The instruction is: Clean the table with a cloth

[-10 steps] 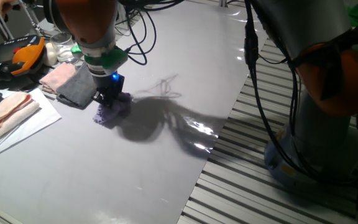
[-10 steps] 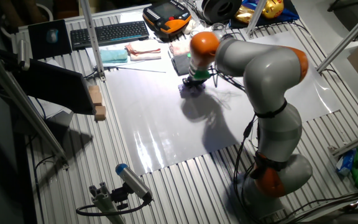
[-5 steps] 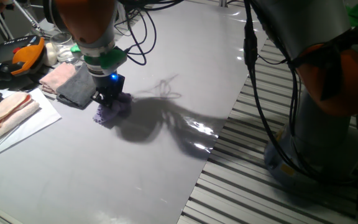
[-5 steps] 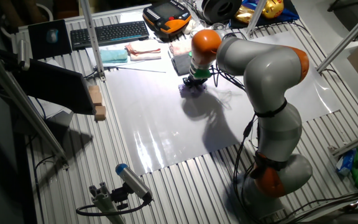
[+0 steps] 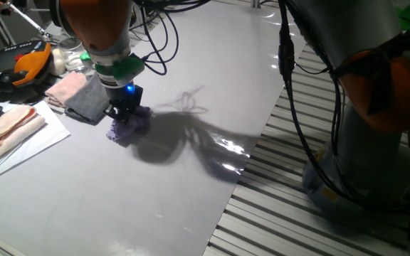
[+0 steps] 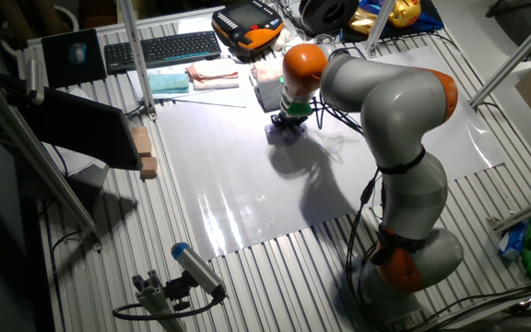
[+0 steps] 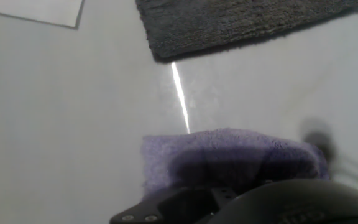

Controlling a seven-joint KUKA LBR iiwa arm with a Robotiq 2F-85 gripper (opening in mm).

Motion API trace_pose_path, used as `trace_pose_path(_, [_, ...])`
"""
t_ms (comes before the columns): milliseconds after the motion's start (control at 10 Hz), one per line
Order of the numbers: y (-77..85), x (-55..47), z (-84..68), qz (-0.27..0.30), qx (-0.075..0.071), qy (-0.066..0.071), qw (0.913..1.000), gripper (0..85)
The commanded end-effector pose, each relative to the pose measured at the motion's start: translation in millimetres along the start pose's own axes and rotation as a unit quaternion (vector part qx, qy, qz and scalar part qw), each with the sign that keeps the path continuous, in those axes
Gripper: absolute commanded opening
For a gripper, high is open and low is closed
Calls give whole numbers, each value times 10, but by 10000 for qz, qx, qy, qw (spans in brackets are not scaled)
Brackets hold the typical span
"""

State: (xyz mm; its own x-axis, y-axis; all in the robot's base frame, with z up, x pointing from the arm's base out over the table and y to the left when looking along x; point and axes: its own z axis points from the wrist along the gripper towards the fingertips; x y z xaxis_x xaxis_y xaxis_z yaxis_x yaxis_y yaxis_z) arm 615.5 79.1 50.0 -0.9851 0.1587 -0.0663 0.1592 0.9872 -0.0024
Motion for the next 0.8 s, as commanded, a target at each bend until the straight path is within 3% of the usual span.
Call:
trace_pose_path(0, [-58, -29, -11, -62, 36, 11, 10000, 0])
trace_pose_path(200, [-335, -140, -31, -308, 47, -21, 9995, 0])
trace_pose_path(500, [-804, -250, -45, -573, -131, -31, 9983, 0])
trace_pose_path(700, [-1071, -259, -38, -766, -99, -29, 9970, 0])
